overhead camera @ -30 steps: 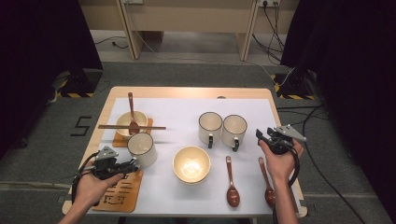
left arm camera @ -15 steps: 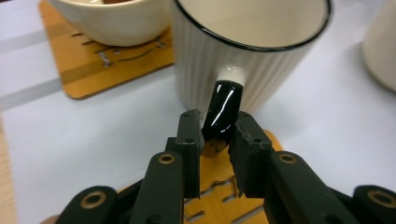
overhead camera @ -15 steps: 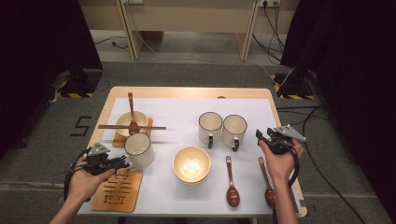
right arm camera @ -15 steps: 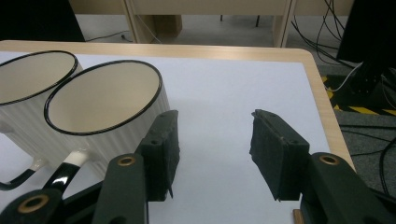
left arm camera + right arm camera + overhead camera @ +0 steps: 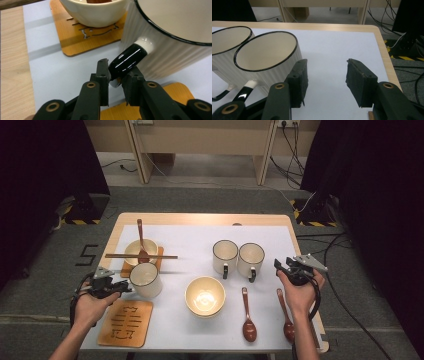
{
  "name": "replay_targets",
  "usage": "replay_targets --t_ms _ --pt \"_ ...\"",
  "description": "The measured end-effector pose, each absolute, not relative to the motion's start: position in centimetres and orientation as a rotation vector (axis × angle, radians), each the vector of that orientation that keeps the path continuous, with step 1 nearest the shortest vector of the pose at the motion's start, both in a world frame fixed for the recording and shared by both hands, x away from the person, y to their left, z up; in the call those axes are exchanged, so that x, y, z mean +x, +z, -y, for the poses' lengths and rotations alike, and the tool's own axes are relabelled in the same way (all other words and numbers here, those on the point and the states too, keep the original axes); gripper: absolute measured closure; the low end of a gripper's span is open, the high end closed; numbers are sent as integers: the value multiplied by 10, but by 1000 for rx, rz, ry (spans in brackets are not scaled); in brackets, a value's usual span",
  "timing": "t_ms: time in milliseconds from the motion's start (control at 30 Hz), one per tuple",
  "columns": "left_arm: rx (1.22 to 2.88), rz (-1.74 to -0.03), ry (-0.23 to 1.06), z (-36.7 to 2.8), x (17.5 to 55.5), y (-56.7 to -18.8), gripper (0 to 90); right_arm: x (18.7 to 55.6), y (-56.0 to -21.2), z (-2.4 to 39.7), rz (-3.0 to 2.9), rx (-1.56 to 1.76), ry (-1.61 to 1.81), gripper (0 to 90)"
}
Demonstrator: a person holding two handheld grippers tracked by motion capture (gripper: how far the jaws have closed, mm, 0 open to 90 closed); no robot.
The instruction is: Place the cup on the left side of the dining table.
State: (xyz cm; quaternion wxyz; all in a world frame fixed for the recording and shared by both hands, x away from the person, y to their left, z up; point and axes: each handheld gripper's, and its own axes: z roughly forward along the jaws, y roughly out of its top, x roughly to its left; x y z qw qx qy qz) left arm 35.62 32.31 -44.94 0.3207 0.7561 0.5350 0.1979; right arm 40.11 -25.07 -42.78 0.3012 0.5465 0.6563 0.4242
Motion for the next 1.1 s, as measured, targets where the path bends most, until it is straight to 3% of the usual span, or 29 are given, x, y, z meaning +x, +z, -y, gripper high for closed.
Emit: replay_targets --t_ms 300,500,700,1100 --pt "1943 -1404 521 -326 356 -453 749 400 -427 250 -1735 1449 1127 517" --pt "1904 -1383 538 -330 350 -457 669 400 -426 252 -1730 1450 1130 517" --pt "1933 -1365 569 -328 351 -457 788 400 -426 251 -1735 1444 1128 517" --pt "1957 -1384 606 -330 366 -456 810 400 -427 250 -1734 1447 1126 517"
